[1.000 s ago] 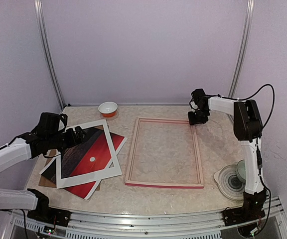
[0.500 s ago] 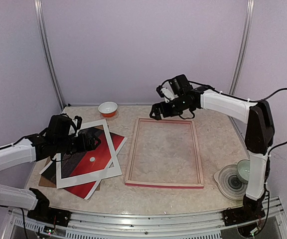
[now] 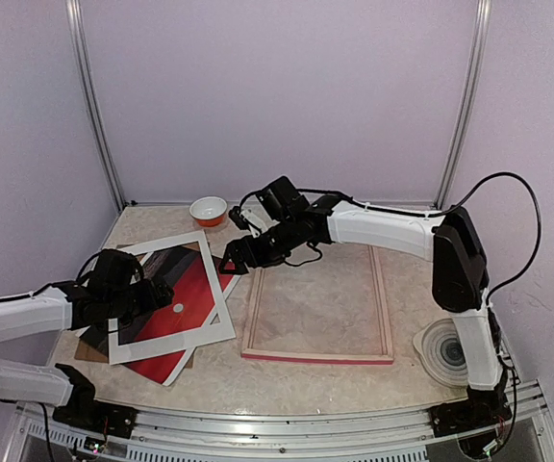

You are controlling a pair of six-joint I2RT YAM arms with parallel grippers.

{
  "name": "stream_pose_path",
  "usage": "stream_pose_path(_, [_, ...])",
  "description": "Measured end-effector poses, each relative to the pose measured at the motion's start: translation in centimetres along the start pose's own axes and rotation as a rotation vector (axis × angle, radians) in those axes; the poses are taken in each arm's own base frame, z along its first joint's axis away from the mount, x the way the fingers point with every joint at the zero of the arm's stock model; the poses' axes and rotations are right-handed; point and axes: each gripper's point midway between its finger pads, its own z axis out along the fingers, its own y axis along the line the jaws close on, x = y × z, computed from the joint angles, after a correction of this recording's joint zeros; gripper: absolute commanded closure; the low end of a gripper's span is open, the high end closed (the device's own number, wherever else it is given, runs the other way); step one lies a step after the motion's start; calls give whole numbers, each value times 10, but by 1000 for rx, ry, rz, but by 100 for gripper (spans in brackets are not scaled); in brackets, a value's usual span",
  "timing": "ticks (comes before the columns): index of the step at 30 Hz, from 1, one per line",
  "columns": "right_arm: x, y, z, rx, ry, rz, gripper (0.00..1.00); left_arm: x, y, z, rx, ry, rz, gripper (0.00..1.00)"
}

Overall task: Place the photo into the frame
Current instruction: Pick up the mat board from the photo.

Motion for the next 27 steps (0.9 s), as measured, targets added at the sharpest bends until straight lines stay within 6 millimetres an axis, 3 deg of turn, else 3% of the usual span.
stream_pose_path(4, [26,10,37,-23,78,24,6,-11,25,-6,-50,-69,-102,1])
stream_pose_path(7, [40,14,54,-27,118,45,6,-22,33,-13,-57,-127,-155,1])
stream_pose_path(14, [41,13,71,-18,132,94,8,-29,60,-22,-104,-213,-259,1])
stream_pose_path(27, [63,-6,99,16,195,204,11,-22,79,-11,-162,-214,-301,2])
